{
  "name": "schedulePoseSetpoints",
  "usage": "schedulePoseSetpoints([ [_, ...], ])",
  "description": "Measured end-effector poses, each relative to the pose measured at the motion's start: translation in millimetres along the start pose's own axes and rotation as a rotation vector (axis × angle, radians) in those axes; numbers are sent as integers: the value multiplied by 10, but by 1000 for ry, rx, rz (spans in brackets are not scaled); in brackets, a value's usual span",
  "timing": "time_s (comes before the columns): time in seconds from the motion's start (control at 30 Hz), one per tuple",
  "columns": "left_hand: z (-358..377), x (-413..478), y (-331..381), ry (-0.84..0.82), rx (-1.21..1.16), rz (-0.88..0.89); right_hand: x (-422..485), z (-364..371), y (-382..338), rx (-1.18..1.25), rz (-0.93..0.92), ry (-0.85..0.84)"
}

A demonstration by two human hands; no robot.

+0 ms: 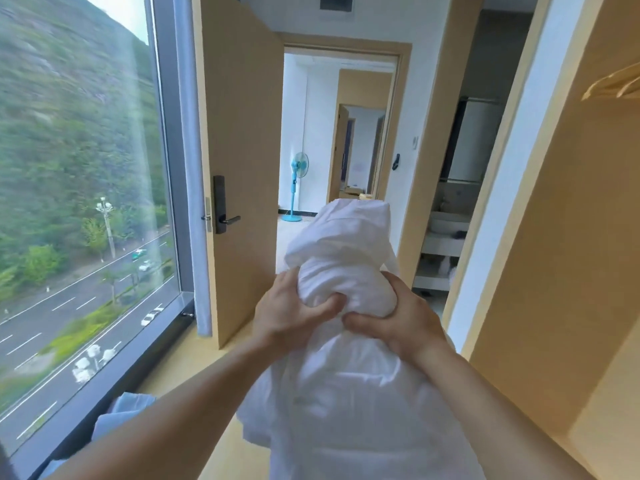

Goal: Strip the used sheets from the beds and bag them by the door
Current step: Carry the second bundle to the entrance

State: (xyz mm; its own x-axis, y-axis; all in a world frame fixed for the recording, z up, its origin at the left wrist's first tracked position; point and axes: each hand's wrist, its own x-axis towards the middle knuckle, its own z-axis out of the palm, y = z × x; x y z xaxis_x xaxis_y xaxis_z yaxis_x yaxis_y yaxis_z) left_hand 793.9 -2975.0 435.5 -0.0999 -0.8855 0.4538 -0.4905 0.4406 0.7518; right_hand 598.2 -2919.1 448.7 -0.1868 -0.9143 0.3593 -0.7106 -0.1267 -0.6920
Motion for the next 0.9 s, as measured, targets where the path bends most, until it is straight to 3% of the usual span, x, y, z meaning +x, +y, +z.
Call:
schedulePoseSetpoints([
  [0.37, 1209, 2075, -658, -7, 27, -26, 2217, 321, 1047, -6, 0, 13],
  [0.63, 1838, 3365, -1029, 76, 55, -78, 3802, 480, 1545, 29, -74, -91],
  [0.9, 2429, 4688, -1658, 52, 95, -96, 5216, 922, 2105, 28, -47, -128],
])
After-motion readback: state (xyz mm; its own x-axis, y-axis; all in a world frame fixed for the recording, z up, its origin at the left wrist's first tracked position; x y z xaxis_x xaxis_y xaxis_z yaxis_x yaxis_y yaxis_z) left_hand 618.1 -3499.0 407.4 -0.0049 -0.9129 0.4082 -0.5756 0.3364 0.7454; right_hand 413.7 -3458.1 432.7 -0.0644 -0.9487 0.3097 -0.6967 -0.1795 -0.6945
